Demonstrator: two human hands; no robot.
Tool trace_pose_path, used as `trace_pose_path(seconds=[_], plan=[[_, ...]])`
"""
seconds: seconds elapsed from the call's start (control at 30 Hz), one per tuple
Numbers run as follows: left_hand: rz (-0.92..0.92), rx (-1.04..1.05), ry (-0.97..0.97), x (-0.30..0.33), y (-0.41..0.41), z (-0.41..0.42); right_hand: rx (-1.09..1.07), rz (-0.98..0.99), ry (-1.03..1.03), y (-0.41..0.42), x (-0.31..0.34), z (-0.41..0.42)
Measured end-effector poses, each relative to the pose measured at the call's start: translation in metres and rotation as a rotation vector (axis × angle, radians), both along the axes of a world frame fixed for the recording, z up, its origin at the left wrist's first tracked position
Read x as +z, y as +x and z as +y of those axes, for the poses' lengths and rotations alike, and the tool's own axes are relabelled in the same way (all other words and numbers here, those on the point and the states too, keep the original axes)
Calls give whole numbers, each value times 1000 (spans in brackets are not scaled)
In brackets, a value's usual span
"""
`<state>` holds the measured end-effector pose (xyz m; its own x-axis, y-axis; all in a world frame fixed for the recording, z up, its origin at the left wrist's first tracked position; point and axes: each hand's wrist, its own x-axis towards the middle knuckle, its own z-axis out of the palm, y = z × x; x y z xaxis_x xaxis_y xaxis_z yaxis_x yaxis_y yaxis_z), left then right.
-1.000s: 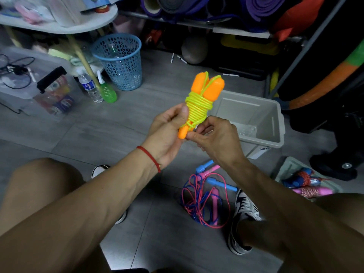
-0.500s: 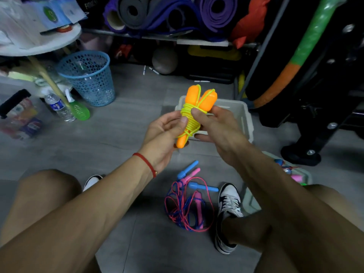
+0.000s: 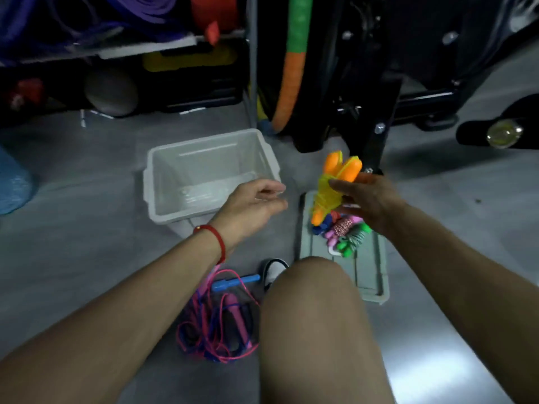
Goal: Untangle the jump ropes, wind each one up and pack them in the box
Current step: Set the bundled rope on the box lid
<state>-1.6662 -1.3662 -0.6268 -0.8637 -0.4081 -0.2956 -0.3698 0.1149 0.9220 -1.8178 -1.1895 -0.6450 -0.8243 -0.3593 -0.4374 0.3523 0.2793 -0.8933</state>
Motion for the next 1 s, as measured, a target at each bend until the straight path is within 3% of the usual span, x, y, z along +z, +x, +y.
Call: trace_pose_path(seconds=[0.17,0.33,0.47,0.57,0.67,0.77,1.0], plan=[[-136,-80,24,-57,-57,32,-327,-182,127,-14,-126,88],[-246,-98,26,-105,-85,39,-506,-315,210,-9,-214,129],[-299,-114,0,-135,-89,28,-559,-232,138,-14,-249,125],[-318,-119,-13,-146,-81,17,-581,-117,273,-22,-272,121],[-305,-130,-45,-145,-68,6,-482,64,618,-16,-262,117],[-307,-137,-82,-132,-46,-7,-319,251,737,-4,-244,112],[-262,-219,-301,-46,46,-57,204,477,354,5,-140,47]])
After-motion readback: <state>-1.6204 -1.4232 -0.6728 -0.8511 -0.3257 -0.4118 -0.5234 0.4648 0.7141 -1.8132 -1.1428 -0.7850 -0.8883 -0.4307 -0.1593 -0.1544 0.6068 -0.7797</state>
